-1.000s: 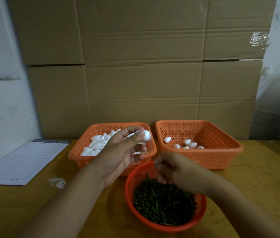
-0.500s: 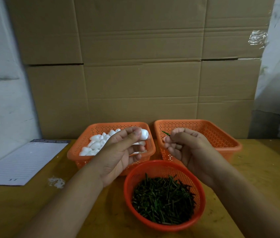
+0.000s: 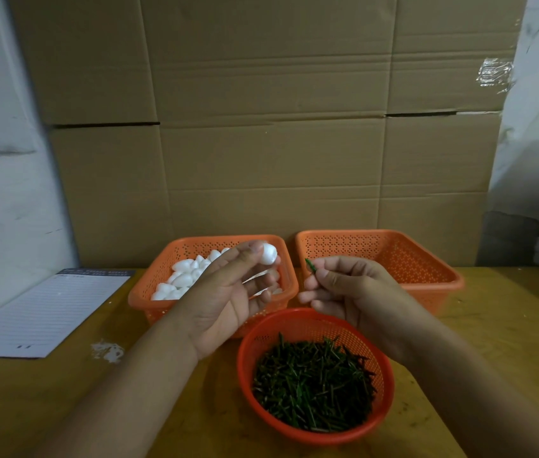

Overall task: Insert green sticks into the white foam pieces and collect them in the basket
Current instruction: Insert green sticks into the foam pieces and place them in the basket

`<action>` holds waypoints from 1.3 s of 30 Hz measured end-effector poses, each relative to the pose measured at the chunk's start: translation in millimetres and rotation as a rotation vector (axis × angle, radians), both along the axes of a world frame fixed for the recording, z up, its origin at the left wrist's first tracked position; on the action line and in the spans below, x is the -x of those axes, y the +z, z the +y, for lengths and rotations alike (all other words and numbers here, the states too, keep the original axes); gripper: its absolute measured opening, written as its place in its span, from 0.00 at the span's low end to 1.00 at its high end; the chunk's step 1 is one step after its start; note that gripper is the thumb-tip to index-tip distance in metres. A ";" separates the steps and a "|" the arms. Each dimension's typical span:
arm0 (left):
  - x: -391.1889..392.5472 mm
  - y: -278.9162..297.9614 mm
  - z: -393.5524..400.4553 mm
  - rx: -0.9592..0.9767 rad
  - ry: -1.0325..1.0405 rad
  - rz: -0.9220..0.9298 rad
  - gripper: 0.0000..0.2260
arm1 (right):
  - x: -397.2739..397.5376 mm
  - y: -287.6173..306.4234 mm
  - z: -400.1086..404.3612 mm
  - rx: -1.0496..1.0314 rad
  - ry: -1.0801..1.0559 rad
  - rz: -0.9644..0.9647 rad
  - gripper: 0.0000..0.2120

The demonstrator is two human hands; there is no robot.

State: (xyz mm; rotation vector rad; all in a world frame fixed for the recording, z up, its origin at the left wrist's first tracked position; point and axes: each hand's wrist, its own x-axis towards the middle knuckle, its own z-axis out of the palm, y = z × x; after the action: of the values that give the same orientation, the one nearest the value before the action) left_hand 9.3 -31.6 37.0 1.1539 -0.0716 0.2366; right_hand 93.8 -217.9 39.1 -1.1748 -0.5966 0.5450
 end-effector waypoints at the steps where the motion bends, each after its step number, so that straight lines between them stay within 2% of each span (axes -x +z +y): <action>1: -0.2 0.2 0.0 0.032 -0.005 -0.009 0.12 | 0.2 -0.4 -0.3 0.027 0.006 -0.022 0.05; 6: -1.2 -0.1 -0.2 0.117 0.021 -0.051 0.08 | 0.4 -2.6 0.1 0.106 0.033 -0.091 0.04; 12: -0.7 -1.3 -3.3 -0.108 0.147 -0.071 0.12 | -3.6 -5.6 -1.3 0.116 0.041 -0.112 0.03; 15: -0.9 -2.1 -4.0 -0.146 0.155 -0.077 0.12 | -4.4 -6.1 -1.5 0.121 0.034 -0.114 0.04; 18: -0.3 -0.5 -4.9 -0.109 0.101 -0.076 0.06 | -4.3 -6.3 -1.1 0.130 0.031 -0.120 0.03; 22: -1.4 1.5 -6.5 -0.005 0.067 -0.013 0.12 | -4.0 -6.0 -1.3 0.141 0.043 -0.119 0.03; 26: -2.4 1.9 -4.3 0.104 0.042 0.041 0.13 | -4.1 -5.8 -1.0 0.145 0.050 -0.113 0.03; 30: -3.0 2.2 -1.6 0.145 0.031 0.058 0.15 | -3.4 -5.2 -1.8 0.148 0.059 -0.109 0.02; 33: -2.1 2.0 -2.2 0.114 0.034 0.056 0.12 | -1.9 -4.2 -2.5 0.151 0.066 -0.117 0.03; 36: -1.2 0.5 -4.2 0.054 0.036 0.030 0.04 | 0.4 -2.9 -2.0 0.158 0.067 -0.146 0.07; 39: -0.5 -0.2 -6.0 0.031 0.033 0.023 0.04 | 4.0 -0.7 -1.3 0.176 0.047 -0.178 0.15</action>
State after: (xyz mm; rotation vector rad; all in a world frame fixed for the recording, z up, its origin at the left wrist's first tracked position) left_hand 9.8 -37.7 36.8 1.1275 -0.0287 0.2534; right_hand 89.8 -219.2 38.4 -1.3883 -0.7415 0.5447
